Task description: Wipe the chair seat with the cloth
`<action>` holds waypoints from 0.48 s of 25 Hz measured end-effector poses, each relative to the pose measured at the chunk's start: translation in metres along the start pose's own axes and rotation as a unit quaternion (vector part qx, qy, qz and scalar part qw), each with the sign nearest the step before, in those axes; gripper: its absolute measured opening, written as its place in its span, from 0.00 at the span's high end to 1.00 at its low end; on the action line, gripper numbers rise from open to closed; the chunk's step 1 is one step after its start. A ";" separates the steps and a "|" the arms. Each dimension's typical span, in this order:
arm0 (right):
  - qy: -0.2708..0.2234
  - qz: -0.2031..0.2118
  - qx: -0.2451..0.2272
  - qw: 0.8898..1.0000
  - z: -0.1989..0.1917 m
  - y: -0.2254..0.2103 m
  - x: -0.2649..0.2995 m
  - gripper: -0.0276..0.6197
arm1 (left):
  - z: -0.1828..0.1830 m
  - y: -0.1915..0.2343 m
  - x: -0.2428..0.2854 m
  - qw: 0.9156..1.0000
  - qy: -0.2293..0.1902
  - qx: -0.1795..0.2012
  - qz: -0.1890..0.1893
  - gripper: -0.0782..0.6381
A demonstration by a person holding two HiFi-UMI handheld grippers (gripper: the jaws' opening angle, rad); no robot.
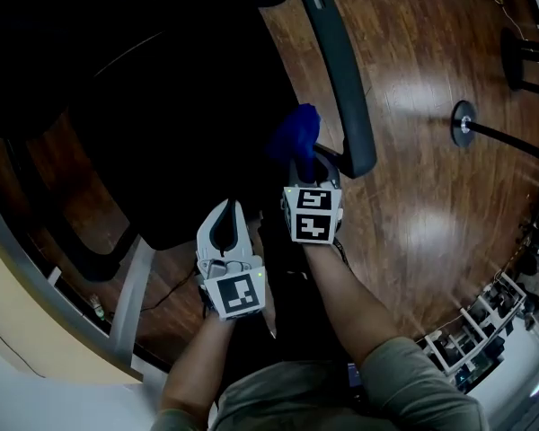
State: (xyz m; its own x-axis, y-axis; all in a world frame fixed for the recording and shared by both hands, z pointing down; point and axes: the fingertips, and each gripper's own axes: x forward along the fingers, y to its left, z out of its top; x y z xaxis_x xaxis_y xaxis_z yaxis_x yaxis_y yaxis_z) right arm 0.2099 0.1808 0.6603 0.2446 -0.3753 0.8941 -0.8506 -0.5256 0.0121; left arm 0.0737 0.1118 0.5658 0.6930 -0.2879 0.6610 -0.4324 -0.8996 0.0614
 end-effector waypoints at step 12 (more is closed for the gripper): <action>-0.001 -0.007 -0.018 1.000 -0.003 -0.002 0.004 0.80 | -0.015 0.006 -0.001 0.999 0.003 -0.033 0.028 0.88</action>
State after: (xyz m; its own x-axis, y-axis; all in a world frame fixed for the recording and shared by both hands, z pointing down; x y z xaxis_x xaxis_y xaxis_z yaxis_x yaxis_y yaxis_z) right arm 0.2114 0.1823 0.6654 0.2574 -0.3697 0.8928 -0.8632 -0.5033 0.0405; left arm 0.0616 0.1113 0.5773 0.6636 -0.3355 0.6687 -0.5081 -0.8582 0.0736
